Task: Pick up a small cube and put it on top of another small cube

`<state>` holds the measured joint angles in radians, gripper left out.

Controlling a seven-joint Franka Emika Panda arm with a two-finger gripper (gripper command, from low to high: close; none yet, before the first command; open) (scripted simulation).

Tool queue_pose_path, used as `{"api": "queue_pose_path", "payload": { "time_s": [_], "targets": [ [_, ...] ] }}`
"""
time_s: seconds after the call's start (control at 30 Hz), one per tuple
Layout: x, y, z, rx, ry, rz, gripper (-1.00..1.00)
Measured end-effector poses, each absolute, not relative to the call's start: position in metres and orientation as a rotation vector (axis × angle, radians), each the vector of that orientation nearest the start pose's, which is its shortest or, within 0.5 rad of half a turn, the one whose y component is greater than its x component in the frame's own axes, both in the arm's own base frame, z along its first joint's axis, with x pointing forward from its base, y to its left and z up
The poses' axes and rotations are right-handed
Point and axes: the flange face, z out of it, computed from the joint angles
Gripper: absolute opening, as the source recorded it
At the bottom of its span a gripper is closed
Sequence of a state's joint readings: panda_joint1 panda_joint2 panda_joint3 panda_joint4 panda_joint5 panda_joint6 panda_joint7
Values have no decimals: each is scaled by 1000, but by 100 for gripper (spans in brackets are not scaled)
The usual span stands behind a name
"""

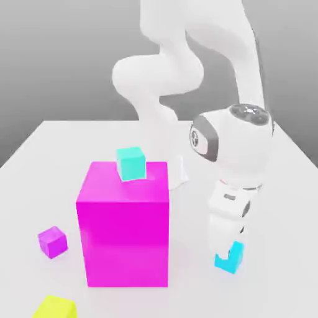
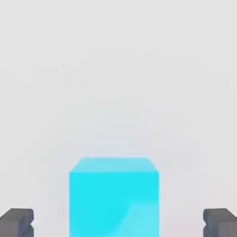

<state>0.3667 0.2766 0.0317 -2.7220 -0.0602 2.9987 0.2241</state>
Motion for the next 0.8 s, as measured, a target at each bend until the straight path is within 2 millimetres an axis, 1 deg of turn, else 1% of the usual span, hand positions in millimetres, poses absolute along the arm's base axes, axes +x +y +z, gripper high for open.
{"api": "queue_pose_path", "payload": {
  "time_s": [0.03,0.2,0.23,0.3,0.47,0.53,0.63,0.7,0.8],
  "targets": [
    [357,156,131,-3120,-365,0,-100],
    [356,156,131,-3121,-365,2,-100],
    [356,156,127,-3121,-365,2,-100],
    [357,156,137,-3121,-365,1,-100],
    [357,156,183,-3121,-365,1,-100],
    [362,165,199,-3111,-441,-9,-100],
    [379,150,236,-3128,-375,-22,-100],
    [389,134,263,-3146,-296,-29,-100],
    [397,110,306,-3171,-181,-41,-100]
  ]
}}
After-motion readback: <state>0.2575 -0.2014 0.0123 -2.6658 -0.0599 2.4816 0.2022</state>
